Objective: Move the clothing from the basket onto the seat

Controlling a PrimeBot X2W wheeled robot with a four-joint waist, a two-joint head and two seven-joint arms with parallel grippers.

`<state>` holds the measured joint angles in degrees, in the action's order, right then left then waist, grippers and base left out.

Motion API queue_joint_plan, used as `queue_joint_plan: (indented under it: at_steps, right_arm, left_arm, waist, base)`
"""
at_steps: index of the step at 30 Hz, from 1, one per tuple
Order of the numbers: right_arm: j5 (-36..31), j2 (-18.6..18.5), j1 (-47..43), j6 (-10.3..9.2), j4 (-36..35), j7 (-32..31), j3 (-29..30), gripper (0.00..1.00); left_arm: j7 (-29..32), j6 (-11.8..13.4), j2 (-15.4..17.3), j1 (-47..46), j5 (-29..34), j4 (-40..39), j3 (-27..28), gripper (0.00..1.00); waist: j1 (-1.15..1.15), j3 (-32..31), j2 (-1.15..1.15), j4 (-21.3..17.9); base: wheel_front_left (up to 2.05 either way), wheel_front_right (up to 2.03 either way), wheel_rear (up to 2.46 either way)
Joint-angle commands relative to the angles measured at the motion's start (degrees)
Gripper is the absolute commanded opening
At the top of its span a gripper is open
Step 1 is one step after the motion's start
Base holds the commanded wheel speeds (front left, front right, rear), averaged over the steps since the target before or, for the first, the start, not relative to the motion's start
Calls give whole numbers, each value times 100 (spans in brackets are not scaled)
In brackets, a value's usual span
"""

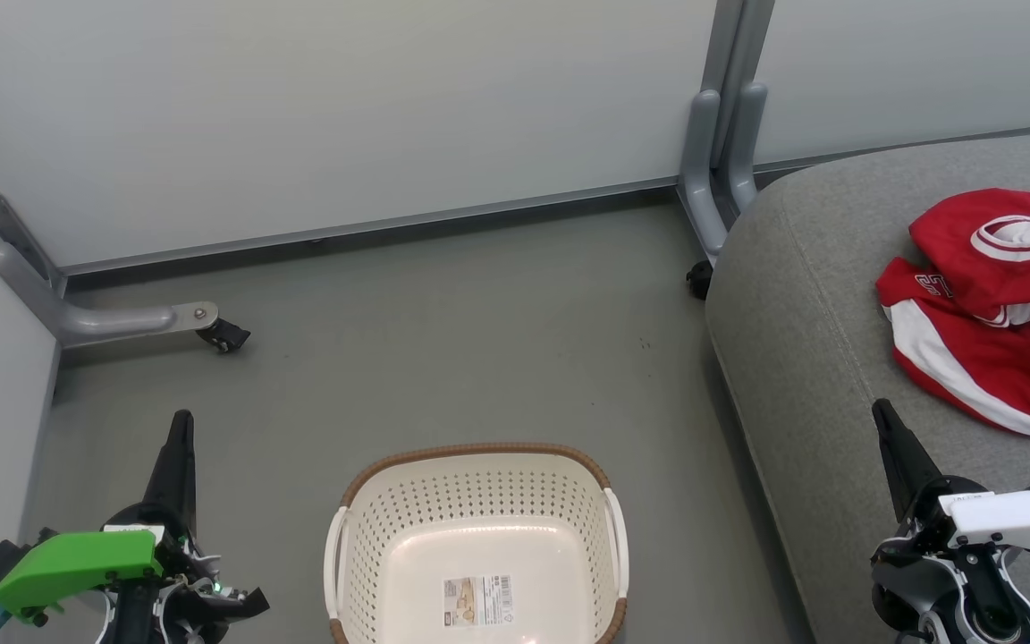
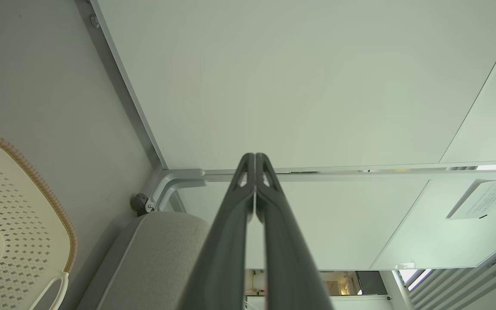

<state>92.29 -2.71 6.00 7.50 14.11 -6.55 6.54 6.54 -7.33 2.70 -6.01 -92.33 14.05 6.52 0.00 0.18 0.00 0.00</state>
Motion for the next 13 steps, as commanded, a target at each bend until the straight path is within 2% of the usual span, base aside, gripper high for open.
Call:
queue_joint_plan:
  at_steps: [1, 13]
  right_arm:
    - [22, -31, 53, -2, -18, -18, 13, 0]
    - [22, -31, 52, -2, -18, -18, 12, 0]
  left_arm:
    - [19, -32, 33, -61, -17, 4, 15, 0]
    - [18, -31, 33, -61, -17, 2, 15, 0]
  waist:
    - [0, 0, 0, 0]
    - [0, 0, 0, 0]
  base:
    - [0, 0, 0]
    - [0, 0, 0]
